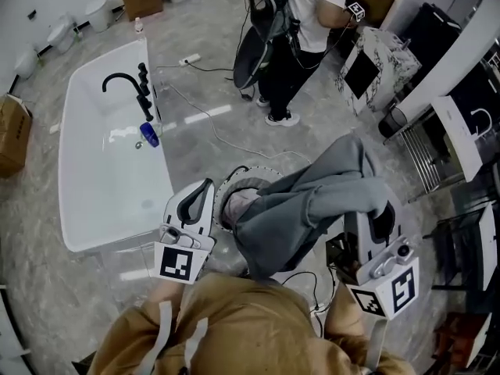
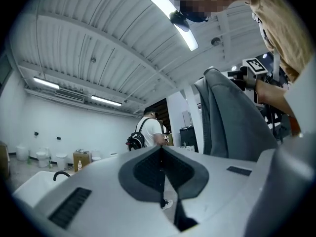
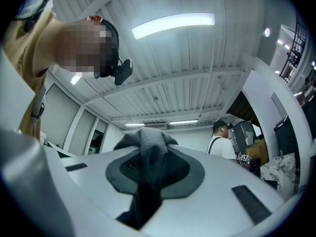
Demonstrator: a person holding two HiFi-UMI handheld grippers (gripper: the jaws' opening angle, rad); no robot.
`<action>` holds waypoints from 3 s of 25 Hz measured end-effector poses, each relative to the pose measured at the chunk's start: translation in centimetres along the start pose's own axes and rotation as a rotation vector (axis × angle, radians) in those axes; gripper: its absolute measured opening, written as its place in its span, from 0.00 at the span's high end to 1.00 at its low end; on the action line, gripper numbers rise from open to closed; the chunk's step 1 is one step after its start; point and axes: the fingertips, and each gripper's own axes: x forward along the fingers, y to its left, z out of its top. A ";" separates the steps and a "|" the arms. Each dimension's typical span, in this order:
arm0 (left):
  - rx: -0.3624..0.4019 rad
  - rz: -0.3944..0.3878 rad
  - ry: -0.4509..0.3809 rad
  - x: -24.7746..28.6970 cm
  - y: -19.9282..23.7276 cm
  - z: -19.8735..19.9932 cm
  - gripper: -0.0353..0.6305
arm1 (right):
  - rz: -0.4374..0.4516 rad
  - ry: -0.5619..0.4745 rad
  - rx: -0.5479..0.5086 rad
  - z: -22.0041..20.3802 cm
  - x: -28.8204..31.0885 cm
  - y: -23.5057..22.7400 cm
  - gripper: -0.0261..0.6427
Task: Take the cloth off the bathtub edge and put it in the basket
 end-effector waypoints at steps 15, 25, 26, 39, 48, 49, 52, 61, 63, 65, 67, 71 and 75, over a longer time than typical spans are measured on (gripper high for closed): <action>-0.009 -0.011 0.073 5.2 -4.8 -1.9 0.94 | 0.014 0.047 0.026 -3.2 -0.4 -7.2 0.86; 0.028 -0.033 0.126 6.5 -2.8 -4.7 0.94 | 0.005 0.116 0.048 -8.9 3.9 -8.6 0.86; 0.025 -0.034 0.131 6.6 -2.7 -5.2 0.94 | 0.004 0.124 0.051 -9.6 4.1 -8.6 0.86; 0.003 -0.002 0.189 6.6 1.1 -11.7 0.94 | 0.027 0.351 0.019 -25.9 6.0 -7.8 0.86; -0.023 0.000 0.240 7.6 1.2 -21.9 0.94 | -0.003 0.535 0.065 -43.8 2.2 -6.9 0.86; -0.030 0.000 0.239 7.8 1.2 -23.5 0.94 | 0.001 0.542 0.059 -45.8 2.0 -6.7 0.86; -0.063 0.001 0.246 8.0 0.6 -28.2 0.94 | 0.013 0.595 0.035 -52.4 0.1 -6.4 0.86; -0.125 -0.006 0.321 5.8 -0.6 -41.2 0.94 | -0.053 0.722 -0.004 -69.6 -6.2 -6.8 0.86; -0.122 -0.001 0.324 5.7 -0.6 -43.3 0.94 | -0.062 0.741 -0.011 -72.4 -6.8 -6.8 0.86; -0.125 0.004 0.328 5.8 -0.6 -45.3 0.94 | -0.066 0.746 -0.012 -74.6 -7.0 -6.9 0.86; -0.136 0.007 0.334 5.9 -0.8 -46.9 0.94 | -0.067 0.758 -0.017 -76.5 -7.3 -6.9 0.86; -0.152 0.002 0.338 5.8 -1.5 -49.7 0.94 | -0.053 0.803 -0.044 -80.4 -8.4 -7.2 0.86; -0.155 -0.002 0.349 5.4 -2.1 -52.7 0.94 | -0.071 0.851 -0.056 -84.2 -10.1 -7.4 0.85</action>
